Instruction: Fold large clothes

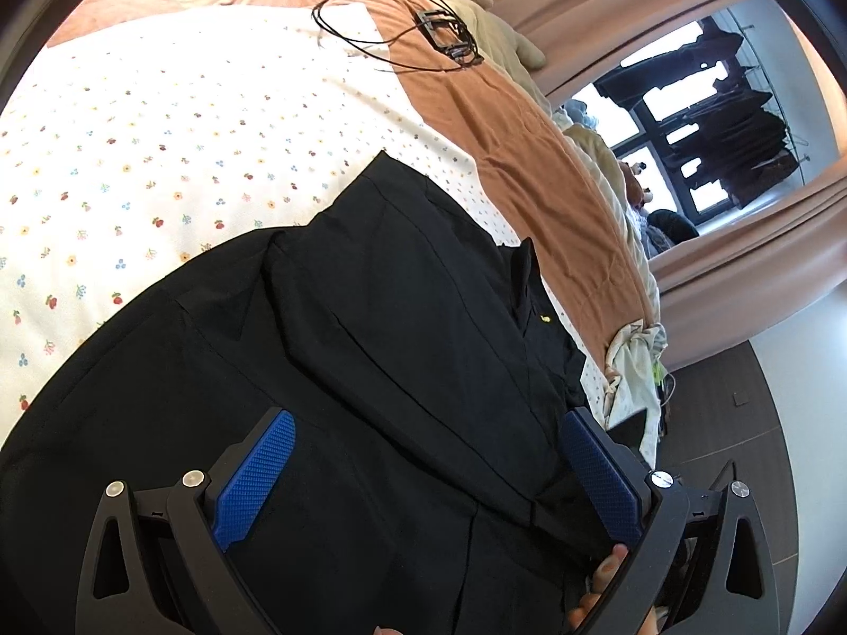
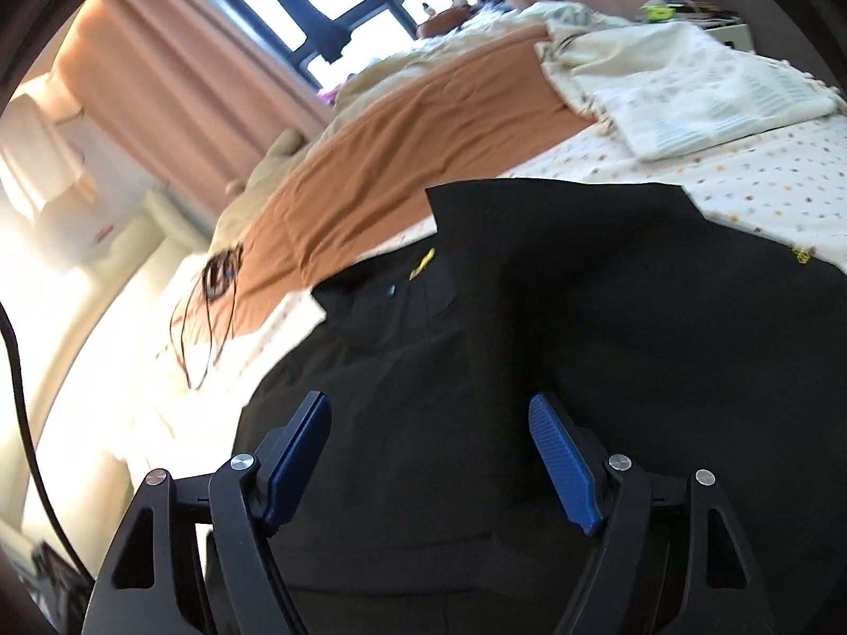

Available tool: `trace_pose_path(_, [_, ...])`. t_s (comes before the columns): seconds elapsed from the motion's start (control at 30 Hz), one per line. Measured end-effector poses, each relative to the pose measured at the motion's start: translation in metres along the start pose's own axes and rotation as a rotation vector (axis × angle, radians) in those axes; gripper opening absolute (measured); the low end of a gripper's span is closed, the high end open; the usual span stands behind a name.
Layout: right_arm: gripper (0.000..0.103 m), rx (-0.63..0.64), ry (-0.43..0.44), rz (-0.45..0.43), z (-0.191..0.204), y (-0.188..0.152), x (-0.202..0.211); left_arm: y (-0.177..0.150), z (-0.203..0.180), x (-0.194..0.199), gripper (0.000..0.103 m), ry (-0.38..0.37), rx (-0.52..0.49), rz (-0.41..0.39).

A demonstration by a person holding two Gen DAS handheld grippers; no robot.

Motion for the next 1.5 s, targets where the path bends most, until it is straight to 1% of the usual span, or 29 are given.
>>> trace_pose_path(0.13, [0.078, -0.028, -0.024, -0.02, -0.016, -0.004, 0.017, -0.003, -0.001, -0.003, 0.101, 0.012, -0.011, 0.009])
trace_pose_path(0.3, [0.078, -0.087, -0.107, -0.049, -0.055, -0.006, 0.047, -0.009, -0.007, -0.006, 0.101, 0.024, -0.039, 0.008])
trace_pose_path(0.37, [0.078, -0.132, -0.148, -0.066, -0.075, -0.006, 0.061, -0.012, -0.009, -0.008, 0.101, 0.028, -0.05, 0.011])
trace_pose_path(0.47, [0.078, -0.239, -0.205, -0.101, -0.117, -0.009, 0.087, -0.015, -0.01, -0.011, 0.101, 0.035, -0.061, 0.014])
trace_pose_path(0.57, [0.078, -0.301, -0.259, -0.116, -0.15, -0.01, 0.105, -0.015, -0.009, -0.012, 0.101, 0.043, -0.062, 0.014])
trace_pose_path(0.67, [0.077, -0.376, -0.316, -0.131, -0.179, -0.015, 0.123, -0.017, -0.01, -0.013, 0.101, 0.05, -0.071, 0.013])
trace_pose_path(0.77, [0.077, -0.417, -0.34, -0.147, -0.195, -0.02, 0.136, -0.02, -0.011, -0.015, 0.101, 0.055, -0.082, 0.016])
trace_pose_path(0.83, [0.076, -0.435, -0.365, -0.141, -0.206, -0.023, 0.142, -0.022, -0.013, -0.017, 0.101, 0.064, -0.094, 0.019])
trace_pose_path(0.97, [0.068, -0.443, -0.397, -0.091, -0.218, -0.037, 0.139, -0.032, -0.021, -0.027, 0.101, 0.067, -0.125, 0.048])
trace_pose_path(1.1, [0.068, -0.433, -0.408, -0.046, -0.223, -0.046, 0.131, -0.045, -0.033, -0.033, 0.101, 0.055, -0.173, 0.072])
trace_pose_path(1.3, [0.068, -0.364, -0.386, 0.024, -0.212, -0.049, 0.105, -0.059, -0.043, -0.04, 0.101, 0.047, -0.204, 0.098])
trace_pose_path(1.33, [0.063, -0.354, -0.394, 0.028, -0.209, -0.05, 0.104, -0.062, -0.045, -0.042, 0.101, 0.048, -0.207, 0.106])
trace_pose_path(1.37, [0.052, -0.34, -0.407, 0.034, -0.208, -0.051, 0.102, -0.066, -0.047, -0.045, 0.101, 0.045, -0.22, 0.123])
trace_pose_path(1.43, [0.037, -0.335, -0.389, 0.034, -0.207, -0.052, 0.1, -0.072, -0.051, -0.052, 0.101, 0.034, -0.244, 0.161])
trace_pose_path(1.47, [0.033, -0.336, -0.367, 0.028, -0.207, -0.052, 0.1, -0.074, -0.052, -0.053, 0.101, 0.03, -0.245, 0.172])
trace_pose_path(1.5, [0.032, -0.336, -0.355, 0.022, -0.206, -0.051, 0.101, -0.074, -0.052, -0.053, 0.101, 0.028, -0.242, 0.177])
Point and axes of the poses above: each gripper's, at about its wrist camera, not at the fingertips, and x roughly against the way its jaws point, z to its left, y to its top, the point moved 4 cm from there along -x, roughly the way its jaws point, and after that the axes turned 7 degrees about x, right-handed, at the moved point
